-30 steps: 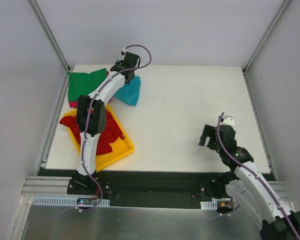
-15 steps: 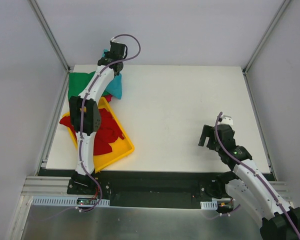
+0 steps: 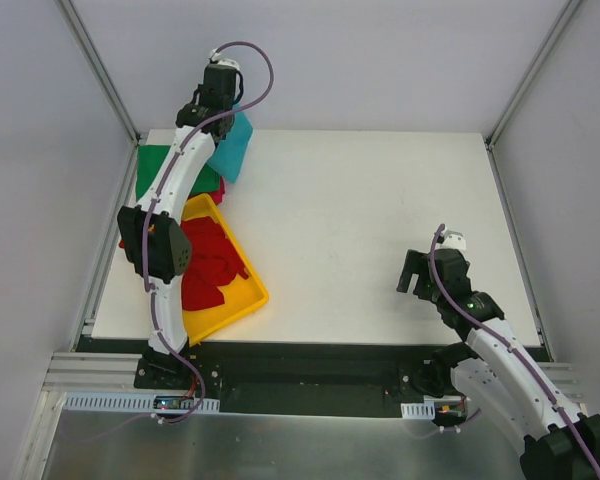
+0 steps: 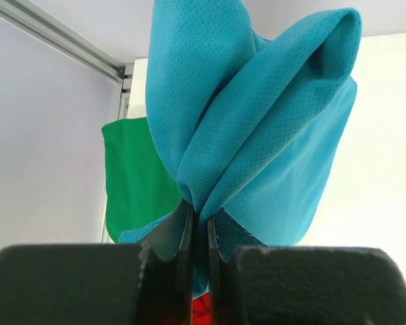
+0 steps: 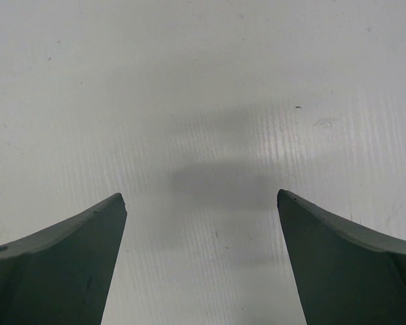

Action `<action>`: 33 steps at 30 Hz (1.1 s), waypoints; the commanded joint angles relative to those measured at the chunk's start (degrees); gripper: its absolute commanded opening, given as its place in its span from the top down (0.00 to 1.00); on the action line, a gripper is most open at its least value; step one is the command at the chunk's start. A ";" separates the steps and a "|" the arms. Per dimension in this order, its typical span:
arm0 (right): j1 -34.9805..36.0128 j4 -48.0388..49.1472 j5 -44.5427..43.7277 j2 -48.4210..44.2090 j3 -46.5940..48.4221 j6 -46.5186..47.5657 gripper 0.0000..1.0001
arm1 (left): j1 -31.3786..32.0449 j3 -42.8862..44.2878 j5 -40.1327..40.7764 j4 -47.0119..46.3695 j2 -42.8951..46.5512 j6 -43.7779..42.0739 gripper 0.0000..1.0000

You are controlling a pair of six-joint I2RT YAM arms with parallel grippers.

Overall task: Fold and stack the t-shirts
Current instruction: Put the neatly folded tshirt into the corner of the board with the left arm

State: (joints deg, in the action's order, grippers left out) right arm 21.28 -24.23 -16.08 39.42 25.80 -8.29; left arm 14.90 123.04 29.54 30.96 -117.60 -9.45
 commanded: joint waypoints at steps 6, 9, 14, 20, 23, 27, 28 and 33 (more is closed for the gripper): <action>-0.01 1.29 -1.50 -0.13 1.09 0.30 0.04 | -1.89 4.05 -0.36 1.56 3.17 1.45 1.00; 0.08 1.29 -1.42 0.31 1.27 0.30 0.04 | -3.11 3.78 -0.80 2.00 2.91 2.68 1.00; 0.08 1.20 -1.68 0.92 1.44 0.21 0.04 | -6.01 1.94 -2.29 2.44 2.73 4.70 1.00; -0.01 1.38 -1.59 1.71 1.62 0.03 0.04 | -10.32 -0.08 -7.73 2.61 1.59 6.29 1.00; -0.01 1.46 -1.59 2.15 1.71 0.03 0.04 | -11.55 -0.61 -8.63 2.44 0.10 5.85 1.00; 0.08 1.38 -1.59 2.42 1.88 0.03 0.04 | -13.05 -0.44 -7.57 2.35 -2.45 4.62 1.00; -0.01 1.38 -1.59 2.50 1.97 0.12 0.04 | -13.40 -0.26 -6.87 2.35 -3.33 4.27 1.00; -0.01 1.11 -1.33 2.85 2.15 0.21 0.04 | -14.46 -0.35 -7.04 2.00 -5.79 3.74 1.00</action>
State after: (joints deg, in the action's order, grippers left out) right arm 21.28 -24.18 -16.27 41.93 25.80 -8.29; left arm 1.30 122.39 22.76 33.76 -121.82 -4.75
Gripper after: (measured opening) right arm 0.958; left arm 0.032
